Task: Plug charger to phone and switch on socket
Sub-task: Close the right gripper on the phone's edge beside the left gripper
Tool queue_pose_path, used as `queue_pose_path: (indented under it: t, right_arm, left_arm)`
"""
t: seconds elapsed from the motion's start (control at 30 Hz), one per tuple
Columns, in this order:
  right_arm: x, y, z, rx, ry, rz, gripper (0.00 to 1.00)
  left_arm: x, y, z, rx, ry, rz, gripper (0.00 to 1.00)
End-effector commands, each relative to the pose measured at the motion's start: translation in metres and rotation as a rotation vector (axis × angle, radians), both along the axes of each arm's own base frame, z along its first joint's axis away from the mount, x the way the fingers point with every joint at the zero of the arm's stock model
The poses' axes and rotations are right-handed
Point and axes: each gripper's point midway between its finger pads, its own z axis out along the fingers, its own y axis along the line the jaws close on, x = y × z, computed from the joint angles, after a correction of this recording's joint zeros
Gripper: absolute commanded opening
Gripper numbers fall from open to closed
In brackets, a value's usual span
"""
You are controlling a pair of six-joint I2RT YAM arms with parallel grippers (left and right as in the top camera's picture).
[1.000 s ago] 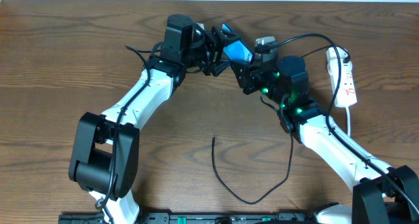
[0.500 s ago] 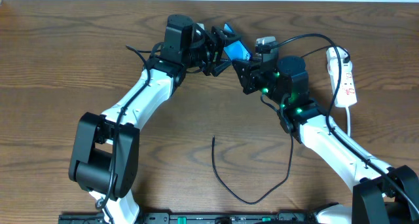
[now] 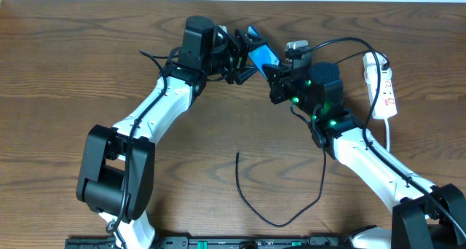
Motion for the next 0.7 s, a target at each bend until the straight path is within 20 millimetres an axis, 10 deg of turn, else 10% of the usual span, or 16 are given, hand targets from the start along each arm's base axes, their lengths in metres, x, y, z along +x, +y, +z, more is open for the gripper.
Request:
queue_pose_path:
  t: [0.0,0.3,0.53,0.67]
  right_arm:
    - [-0.0034,0.0120,0.0071,0.024,-0.010,0.054,0.01]
    - [-0.0018,0.0093,0.0054,0.024,0.000,0.033,0.01]
    - [-0.0018,0.0093,0.0056,0.024,-0.001,0.033,0.01]
    - [-0.0009,0.0090,0.0075,0.027,-0.008,0.032,0.01]
  left_arm:
    - [-0.0033,-0.0080,0.0154,-0.027,-0.033,-0.041,0.08]
    - [-0.0039,-0.0083,0.0156,-0.029,-0.032,-0.044,0.36]
    - [-0.0039,-0.0083,0.0156,-0.027,-0.036,-0.046,0.89]
    - [-0.0044,-0.0085,0.0158,-0.022,-0.051,-0.056,0.90]
